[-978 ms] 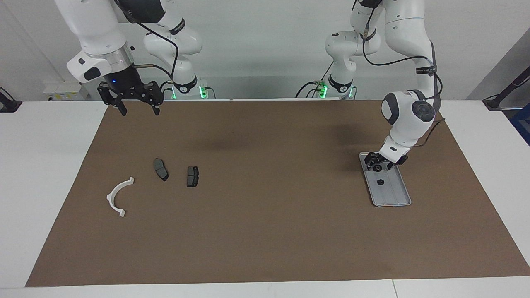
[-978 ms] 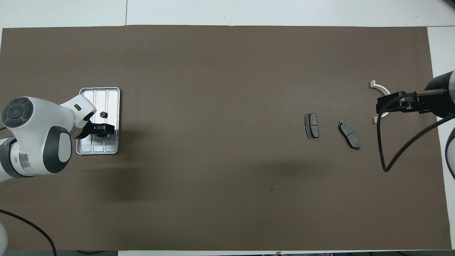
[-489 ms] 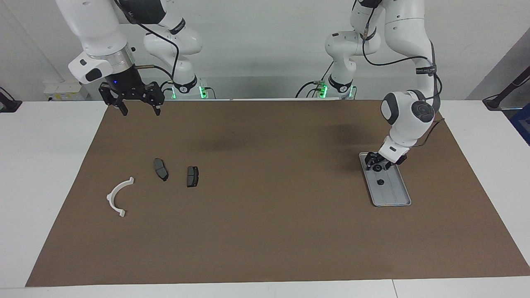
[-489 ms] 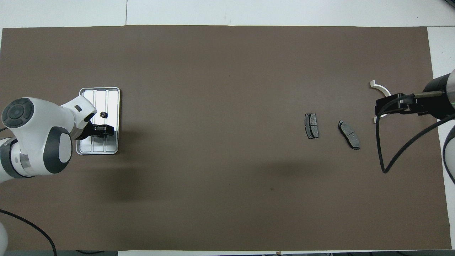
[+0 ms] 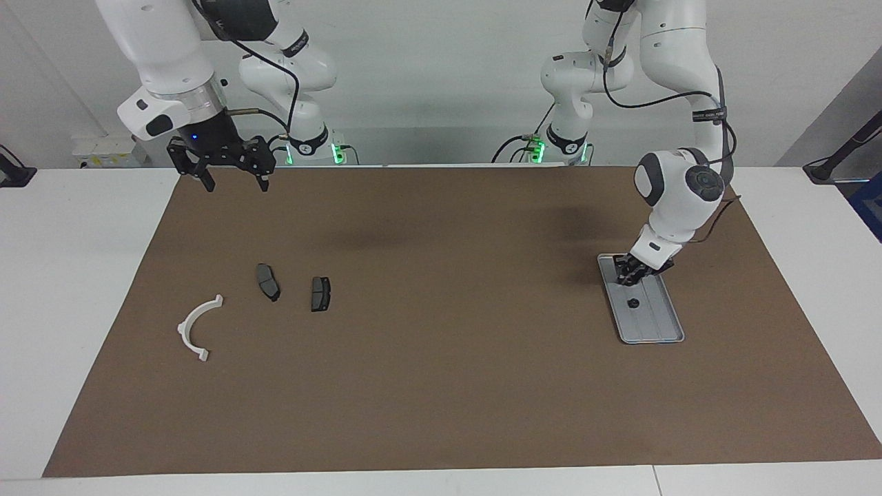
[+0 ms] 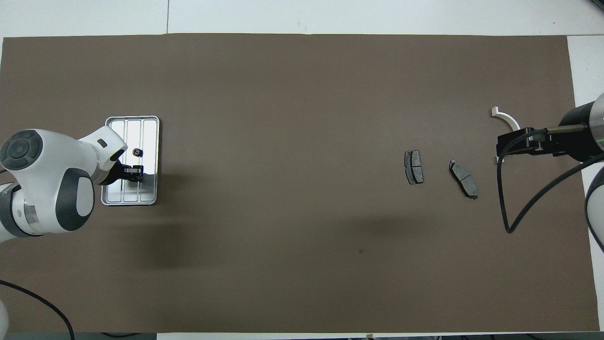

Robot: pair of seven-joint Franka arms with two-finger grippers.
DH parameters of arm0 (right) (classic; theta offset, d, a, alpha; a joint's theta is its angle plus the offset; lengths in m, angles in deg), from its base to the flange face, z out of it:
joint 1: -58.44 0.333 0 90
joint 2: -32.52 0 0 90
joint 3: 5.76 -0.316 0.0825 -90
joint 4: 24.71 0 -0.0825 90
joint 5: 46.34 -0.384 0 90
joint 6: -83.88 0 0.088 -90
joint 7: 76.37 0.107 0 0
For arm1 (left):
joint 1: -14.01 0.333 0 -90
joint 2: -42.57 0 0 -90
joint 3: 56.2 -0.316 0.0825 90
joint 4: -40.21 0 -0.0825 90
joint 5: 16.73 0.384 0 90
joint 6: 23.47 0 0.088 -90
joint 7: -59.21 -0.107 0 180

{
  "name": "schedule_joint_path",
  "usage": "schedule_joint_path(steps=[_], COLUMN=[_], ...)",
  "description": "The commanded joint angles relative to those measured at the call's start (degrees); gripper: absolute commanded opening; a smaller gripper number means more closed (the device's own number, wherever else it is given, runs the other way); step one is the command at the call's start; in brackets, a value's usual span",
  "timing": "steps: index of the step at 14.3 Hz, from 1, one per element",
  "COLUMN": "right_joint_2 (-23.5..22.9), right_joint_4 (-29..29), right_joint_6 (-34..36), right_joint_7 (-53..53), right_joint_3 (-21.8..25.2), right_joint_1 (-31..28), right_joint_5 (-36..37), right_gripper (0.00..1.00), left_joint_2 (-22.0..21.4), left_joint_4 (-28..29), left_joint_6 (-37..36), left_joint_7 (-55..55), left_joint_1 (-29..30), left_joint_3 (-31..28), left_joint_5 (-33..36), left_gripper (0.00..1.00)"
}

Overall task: Place bearing gear from tray to pile
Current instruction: 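Carry the bearing to mid-table with the left gripper while the right gripper approaches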

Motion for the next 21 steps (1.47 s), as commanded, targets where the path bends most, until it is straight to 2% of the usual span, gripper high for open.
schedule_joint_path(steps=[1,4,9,12,13,15,17,21], right_joint_2=[1.7,2.7,3.1,2.7,2.3,1.6,1.4,-2.4], right_joint_4=[-2.5,-5.3,-11.6,-15.4,-16.2,-18.3,-20.6,-20.8], right_joint_6=[-1.0,-2.4,-10.1,-15.6,-16.8,-19.6,-24.1,-27.6], right_joint_7=[1.1,1.2,1.3,2.9,3.5,3.6,3.5,3.5], right_joint_3=[0.1,0.0,-0.2,-0.2,-0.2,-0.2,-0.2,-0.2], right_joint_1=[-0.1,0.0,1.0,1.3,1.4,1.4,1.7,2.1], right_joint_5=[-1.6,-1.6,-1.6,-1.6,-1.6,-1.6,-1.6,-1.6], right_gripper=[1.0,1.0,1.0,1.0,1.0,1.0,1.0,1.0], left_joint_2=[-0.1,-0.2,0.4,8.2,10.8,14.1,14.3,14.3], left_joint_4=[-3.5,-7.7,-8.3,-18.6,-21.7,-24.3,-24.3,-21.9], left_joint_6=[-2.9,-5.9,-5.1,-8.1,-8.6,-7.8,-6.4,-3.6], left_joint_7=[0.5,11.5,34.7,46.2,48.5,51.2,52.7,56.6], left_joint_1=[-0.7,-6.9,-23.3,-31.4,-33.1,-35.2,-35.3,-36.1], left_joint_3=[-0.6,-0.6,-1.0,-1.1,-1.1,-1.2,-1.1,-1.1], left_joint_5=[-0.5,-0.4,0.2,0.3,0.3,0.9,2.9,6.0], left_gripper=[0.0,0.0,0.0,0.0,0.0,0.0,0.0,0.0])
